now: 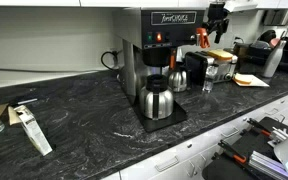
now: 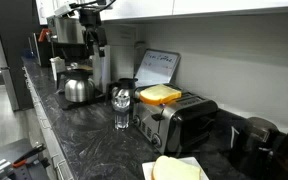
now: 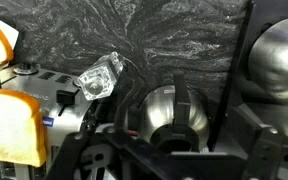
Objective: Pick up the bread and put it in the toaster
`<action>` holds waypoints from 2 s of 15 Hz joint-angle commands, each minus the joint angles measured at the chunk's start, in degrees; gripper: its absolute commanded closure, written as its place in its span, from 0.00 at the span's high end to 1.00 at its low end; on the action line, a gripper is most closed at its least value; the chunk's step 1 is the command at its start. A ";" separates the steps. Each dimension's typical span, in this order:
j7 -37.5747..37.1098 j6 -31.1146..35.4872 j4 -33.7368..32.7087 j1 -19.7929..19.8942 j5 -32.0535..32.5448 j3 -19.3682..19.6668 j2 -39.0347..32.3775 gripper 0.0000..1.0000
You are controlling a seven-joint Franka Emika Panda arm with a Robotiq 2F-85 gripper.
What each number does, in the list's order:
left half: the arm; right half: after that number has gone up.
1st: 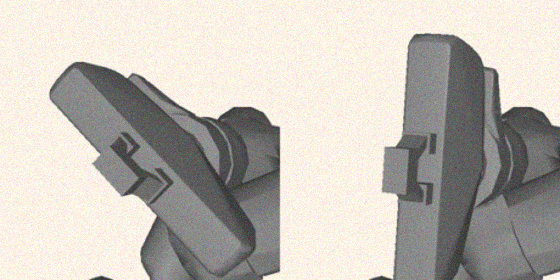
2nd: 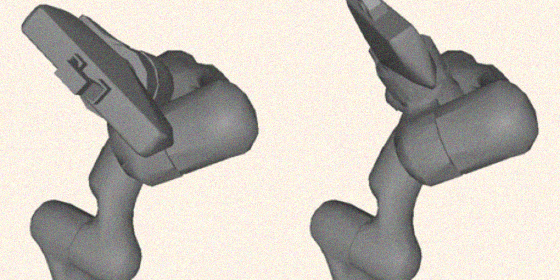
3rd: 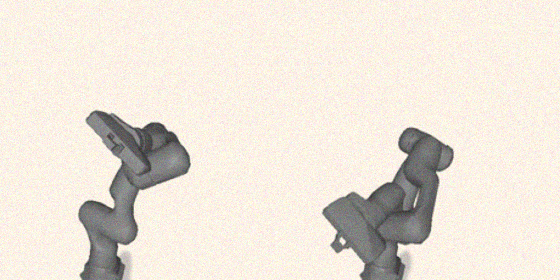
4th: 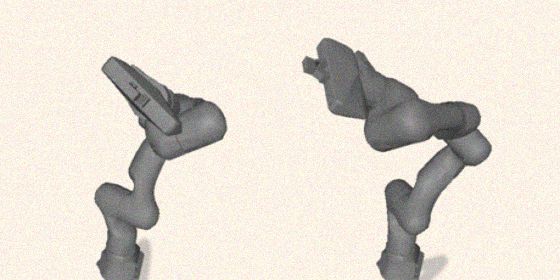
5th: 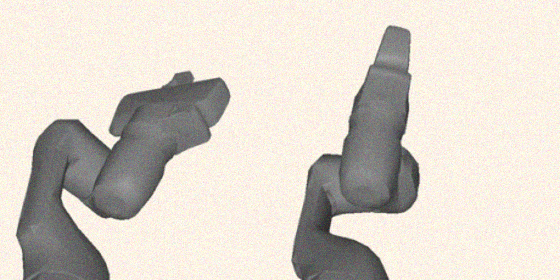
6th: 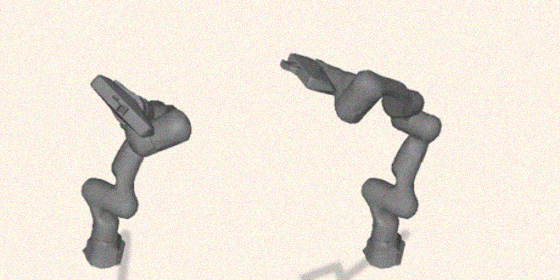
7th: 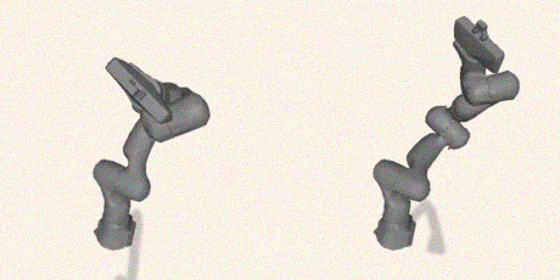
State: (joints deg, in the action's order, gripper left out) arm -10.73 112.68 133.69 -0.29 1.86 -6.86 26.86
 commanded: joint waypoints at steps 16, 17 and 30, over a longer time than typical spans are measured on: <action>-9.12 2.31 8.12 -0.19 -3.41 -0.40 8.15 1.00; -10.90 2.17 9.87 0.04 -3.65 -0.80 10.11 1.00; -19.43 -0.28 16.63 2.17 -3.24 -2.38 17.71 1.00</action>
State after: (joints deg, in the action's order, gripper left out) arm -30.90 112.57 150.45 0.70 -0.60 -8.30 44.47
